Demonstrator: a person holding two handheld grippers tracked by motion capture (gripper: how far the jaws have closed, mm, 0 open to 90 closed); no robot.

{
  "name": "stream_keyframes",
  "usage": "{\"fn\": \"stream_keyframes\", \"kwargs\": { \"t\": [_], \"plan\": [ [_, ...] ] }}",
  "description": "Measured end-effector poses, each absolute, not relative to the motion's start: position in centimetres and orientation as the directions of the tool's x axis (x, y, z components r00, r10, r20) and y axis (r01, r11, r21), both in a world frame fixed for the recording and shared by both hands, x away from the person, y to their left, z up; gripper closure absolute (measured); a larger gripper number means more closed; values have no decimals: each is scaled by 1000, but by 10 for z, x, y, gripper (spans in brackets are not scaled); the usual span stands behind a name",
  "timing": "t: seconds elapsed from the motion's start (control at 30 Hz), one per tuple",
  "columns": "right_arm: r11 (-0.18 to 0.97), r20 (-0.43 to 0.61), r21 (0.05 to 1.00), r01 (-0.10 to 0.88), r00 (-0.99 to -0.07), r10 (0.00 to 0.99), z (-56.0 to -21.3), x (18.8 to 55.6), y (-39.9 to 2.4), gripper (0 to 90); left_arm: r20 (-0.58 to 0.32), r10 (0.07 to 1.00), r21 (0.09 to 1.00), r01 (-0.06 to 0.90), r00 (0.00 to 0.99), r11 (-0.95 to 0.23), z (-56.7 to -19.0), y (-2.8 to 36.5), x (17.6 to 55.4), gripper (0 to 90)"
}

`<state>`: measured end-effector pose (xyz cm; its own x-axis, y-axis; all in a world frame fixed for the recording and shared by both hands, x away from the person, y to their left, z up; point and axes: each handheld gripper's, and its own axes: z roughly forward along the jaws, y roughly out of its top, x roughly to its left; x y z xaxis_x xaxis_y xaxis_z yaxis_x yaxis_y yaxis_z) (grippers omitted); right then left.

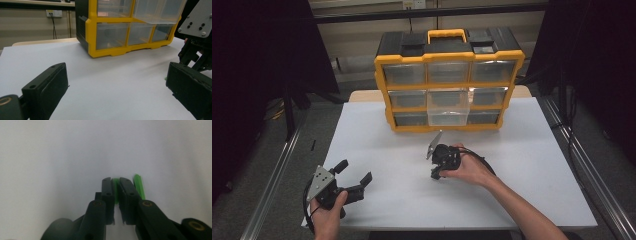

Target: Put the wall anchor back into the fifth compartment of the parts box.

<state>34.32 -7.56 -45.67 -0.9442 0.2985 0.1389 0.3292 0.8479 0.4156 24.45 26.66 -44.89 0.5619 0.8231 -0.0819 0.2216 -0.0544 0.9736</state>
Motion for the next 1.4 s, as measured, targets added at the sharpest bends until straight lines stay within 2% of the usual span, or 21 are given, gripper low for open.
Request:
{"fn": "stream_keyframes", "kwargs": {
  "t": [0.33,0.4,0.43,0.47,0.5,0.8,1.07,1.13,1.23,1.3,1.4],
  "plan": [
    [826,152,442,349,-937,315,-454,343,-80,851,-87,817,973,226,570,-54,-449,266,245,41],
    [803,156,483,349,-937,313,-447,342,-87,851,-99,819,974,225,566,-38,-449,265,244,41],
    [803,156,483,349,-937,313,-447,342,-87,851,-64,822,972,221,566,-77,-448,268,244,41],
    [792,158,502,349,-937,312,-444,341,-90,851,-88,814,974,222,574,-51,-449,267,244,41],
    [765,152,555,327,-944,293,-440,342,-94,851,-86,815,974,221,572,-52,-448,267,244,41],
    [661,177,679,319,-945,274,-422,337,-110,851,-96,821,976,215,563,-34,-448,268,243,41],
    [594,162,746,300,-948,276,-404,332,-121,851,-107,827,976,217,552,-18,-450,269,247,41],
    [575,162,763,296,-948,273,-400,331,-124,851,-85,825,975,219,559,-48,-450,271,246,41],
    [568,153,772,284,-951,267,-395,330,-127,851,-115,828,975,223,549,-13,-450,267,246,41],
    [552,154,785,281,-951,267,-390,331,-129,851,-89,822,974,221,563,-46,-449,269,246,41],
    [546,143,792,273,-953,269,-386,331,-132,851,-97,828,976,216,553,-29,-448,270,246,41]
  ]
}}
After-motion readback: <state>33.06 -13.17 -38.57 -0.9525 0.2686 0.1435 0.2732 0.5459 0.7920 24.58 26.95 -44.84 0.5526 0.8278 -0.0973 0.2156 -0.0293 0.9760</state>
